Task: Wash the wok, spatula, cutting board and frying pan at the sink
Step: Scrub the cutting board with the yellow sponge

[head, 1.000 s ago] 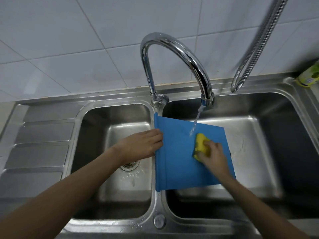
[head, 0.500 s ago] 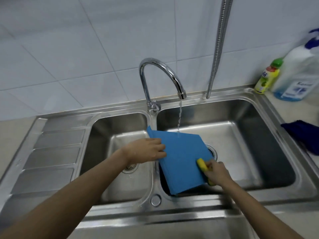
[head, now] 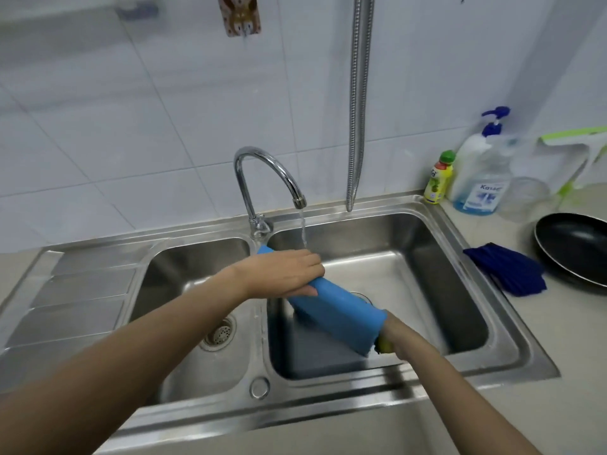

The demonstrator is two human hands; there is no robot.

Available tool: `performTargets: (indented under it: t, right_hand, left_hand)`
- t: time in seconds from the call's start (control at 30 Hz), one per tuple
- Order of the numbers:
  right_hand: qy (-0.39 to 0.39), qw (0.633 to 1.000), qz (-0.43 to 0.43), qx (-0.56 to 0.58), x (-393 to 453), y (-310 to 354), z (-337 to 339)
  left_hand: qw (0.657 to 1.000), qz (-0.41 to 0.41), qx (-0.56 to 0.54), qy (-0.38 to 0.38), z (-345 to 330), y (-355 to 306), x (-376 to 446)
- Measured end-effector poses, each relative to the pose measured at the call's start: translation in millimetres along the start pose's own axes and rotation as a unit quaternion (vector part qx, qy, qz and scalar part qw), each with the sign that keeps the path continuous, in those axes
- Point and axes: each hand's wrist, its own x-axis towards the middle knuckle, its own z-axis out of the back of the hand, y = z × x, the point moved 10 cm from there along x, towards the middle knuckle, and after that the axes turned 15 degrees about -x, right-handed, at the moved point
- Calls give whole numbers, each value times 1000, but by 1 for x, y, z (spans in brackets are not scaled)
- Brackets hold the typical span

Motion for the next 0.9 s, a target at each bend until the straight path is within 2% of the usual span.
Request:
performTargets:
  t: [0.13, 0.2, 0.3, 0.37, 0.5, 0.6, 0.73, 0.9]
  right_hand:
    - [-70, 993, -10, 98, 4, -27, 45]
    - [-109, 982, -16, 153, -8, -33, 60]
    - [-124, 976, -26, 180, 0, -50, 67]
    - [-134, 973, -39, 182, 8, -59, 68]
    - [-134, 980, -25, 145, 19, -51, 59]
    - [-125, 985, -5, 122, 22, -34, 46]
    - [-104, 990, 33, 87, 18, 2, 15]
    - [-75, 989, 90, 90, 4, 40, -43]
  left_hand:
    - [992, 43, -86, -85, 8, -8, 24]
    - [985, 82, -97, -116, 6, -15, 38]
    - [964, 162, -114, -177, 9, -22, 52]
    - [931, 225, -160, -239, 12, -15, 48]
    - [842, 314, -266, -350, 7, 28, 16]
    - [802, 359, -302, -371, -7, 54, -11]
    - [774, 441, -270, -364, -30, 80, -54]
    - [690, 519, -286, -416, -64, 104, -110]
